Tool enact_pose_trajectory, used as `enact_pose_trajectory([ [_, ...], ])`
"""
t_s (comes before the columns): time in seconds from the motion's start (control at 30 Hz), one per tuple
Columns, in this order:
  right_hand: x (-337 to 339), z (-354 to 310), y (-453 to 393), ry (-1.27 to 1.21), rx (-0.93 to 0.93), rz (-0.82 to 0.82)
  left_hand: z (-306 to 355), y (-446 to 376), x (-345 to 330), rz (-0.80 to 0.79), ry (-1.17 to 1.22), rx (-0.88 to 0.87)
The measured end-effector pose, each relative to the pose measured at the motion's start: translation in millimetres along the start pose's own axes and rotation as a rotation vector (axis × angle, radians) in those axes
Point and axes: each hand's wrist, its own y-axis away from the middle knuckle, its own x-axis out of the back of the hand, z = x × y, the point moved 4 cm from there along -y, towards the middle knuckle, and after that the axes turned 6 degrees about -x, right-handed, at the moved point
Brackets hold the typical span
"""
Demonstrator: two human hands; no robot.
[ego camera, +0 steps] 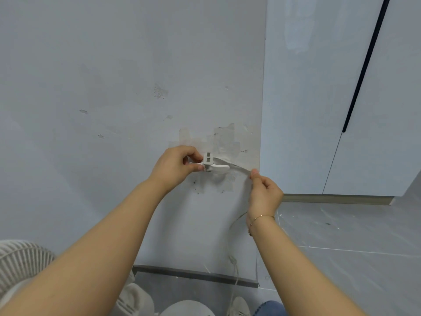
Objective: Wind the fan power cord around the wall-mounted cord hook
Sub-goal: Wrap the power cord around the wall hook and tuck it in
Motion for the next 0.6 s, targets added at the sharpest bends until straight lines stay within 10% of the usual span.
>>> enact_pose_trajectory([
  [0.6,-43,81,45,0.101,-0.57,-0.299,-6,-4,-2,0.005,0.145,0.019],
])
